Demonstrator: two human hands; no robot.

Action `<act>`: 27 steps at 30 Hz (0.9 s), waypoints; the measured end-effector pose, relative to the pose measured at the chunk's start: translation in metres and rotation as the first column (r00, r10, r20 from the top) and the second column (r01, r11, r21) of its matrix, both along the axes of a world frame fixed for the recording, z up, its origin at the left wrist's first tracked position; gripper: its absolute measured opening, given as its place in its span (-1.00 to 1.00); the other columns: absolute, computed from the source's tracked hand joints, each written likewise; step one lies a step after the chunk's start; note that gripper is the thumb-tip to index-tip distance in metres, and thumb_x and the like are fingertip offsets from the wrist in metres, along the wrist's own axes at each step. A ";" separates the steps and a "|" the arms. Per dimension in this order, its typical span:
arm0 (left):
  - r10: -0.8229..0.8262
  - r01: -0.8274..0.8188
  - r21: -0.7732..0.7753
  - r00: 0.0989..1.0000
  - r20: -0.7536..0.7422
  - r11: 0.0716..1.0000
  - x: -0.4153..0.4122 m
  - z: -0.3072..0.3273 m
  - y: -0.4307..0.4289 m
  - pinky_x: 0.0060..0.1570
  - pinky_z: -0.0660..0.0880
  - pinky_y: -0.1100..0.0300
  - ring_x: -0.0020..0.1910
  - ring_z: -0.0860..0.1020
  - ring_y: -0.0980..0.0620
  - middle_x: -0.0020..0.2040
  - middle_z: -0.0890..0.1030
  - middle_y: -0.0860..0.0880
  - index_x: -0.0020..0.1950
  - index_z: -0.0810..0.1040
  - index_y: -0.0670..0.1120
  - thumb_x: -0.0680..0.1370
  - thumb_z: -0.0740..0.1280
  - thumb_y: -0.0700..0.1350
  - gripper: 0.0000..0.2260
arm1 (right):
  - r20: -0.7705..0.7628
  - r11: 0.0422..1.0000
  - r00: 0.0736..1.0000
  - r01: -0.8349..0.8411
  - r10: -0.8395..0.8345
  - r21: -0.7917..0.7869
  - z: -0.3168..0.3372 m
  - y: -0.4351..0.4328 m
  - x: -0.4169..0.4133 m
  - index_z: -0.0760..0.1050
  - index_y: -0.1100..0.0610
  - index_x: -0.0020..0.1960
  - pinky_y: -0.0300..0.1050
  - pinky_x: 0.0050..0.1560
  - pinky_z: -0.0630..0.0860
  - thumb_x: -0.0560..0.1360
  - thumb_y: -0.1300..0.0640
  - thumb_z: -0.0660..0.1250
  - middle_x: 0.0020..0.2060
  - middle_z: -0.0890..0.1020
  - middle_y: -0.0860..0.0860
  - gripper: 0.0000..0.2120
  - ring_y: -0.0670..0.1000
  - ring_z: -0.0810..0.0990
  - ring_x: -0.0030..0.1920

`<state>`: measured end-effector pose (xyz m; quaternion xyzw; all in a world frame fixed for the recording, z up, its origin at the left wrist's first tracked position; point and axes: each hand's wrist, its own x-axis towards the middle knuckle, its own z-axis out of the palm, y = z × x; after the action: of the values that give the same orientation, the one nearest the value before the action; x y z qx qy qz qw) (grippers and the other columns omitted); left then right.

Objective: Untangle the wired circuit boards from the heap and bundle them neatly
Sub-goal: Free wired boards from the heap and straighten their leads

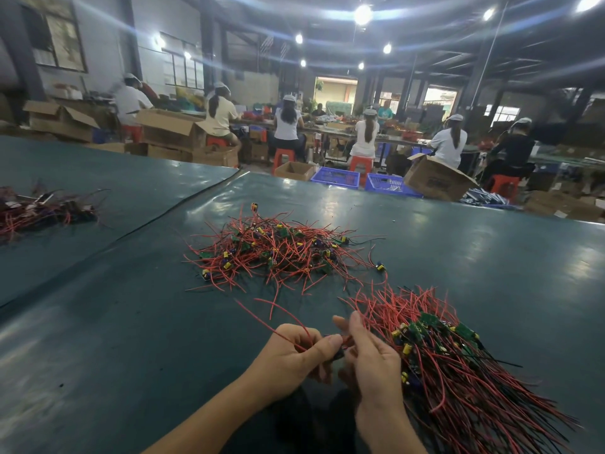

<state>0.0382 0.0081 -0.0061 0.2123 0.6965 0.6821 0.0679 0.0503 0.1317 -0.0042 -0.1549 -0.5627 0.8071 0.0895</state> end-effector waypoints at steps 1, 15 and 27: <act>-0.025 0.025 -0.003 1.000 0.010 1.000 0.001 0.002 0.000 -0.34 0.43 0.35 -0.47 0.52 0.13 -0.46 0.60 0.01 -0.44 0.59 -0.02 0.53 0.34 0.00 -0.67 | 0.013 0.999 0.999 0.035 -0.035 -0.033 0.001 0.007 -0.002 0.72 0.18 -0.15 -0.26 -0.48 0.32 0.52 0.00 0.36 -0.52 0.33 0.07 -0.72 0.00 0.30 -0.51; 0.091 -0.098 0.051 0.989 0.119 0.994 -0.006 0.004 -0.009 -0.34 0.48 0.22 -0.39 0.55 0.05 -0.32 0.65 -0.08 -0.35 0.63 -0.01 0.34 0.42 0.22 -0.70 | -0.106 0.963 0.967 0.212 -0.231 -0.165 0.007 0.029 -0.002 0.68 0.19 -0.20 -0.33 -0.66 0.18 0.52 0.05 0.37 -0.54 0.40 -0.10 -0.75 -0.17 0.19 -0.59; 0.231 -0.430 0.352 0.844 0.485 0.831 -0.016 0.006 -0.014 -0.46 0.49 0.33 -0.38 0.59 0.15 -0.06 0.72 -0.07 -0.05 0.66 -0.13 0.35 0.43 0.06 -0.68 | -0.249 0.986 0.963 0.061 -0.098 -0.154 0.004 0.023 0.001 0.68 0.22 -0.26 -0.31 -0.60 0.17 0.36 0.05 0.40 -0.46 0.49 -0.03 -0.77 -0.14 0.22 -0.56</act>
<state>0.0217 -0.0057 0.0001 -0.0575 0.5154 0.8539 0.0443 0.0513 0.1545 0.0001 -0.0781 -0.4796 0.8548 0.1823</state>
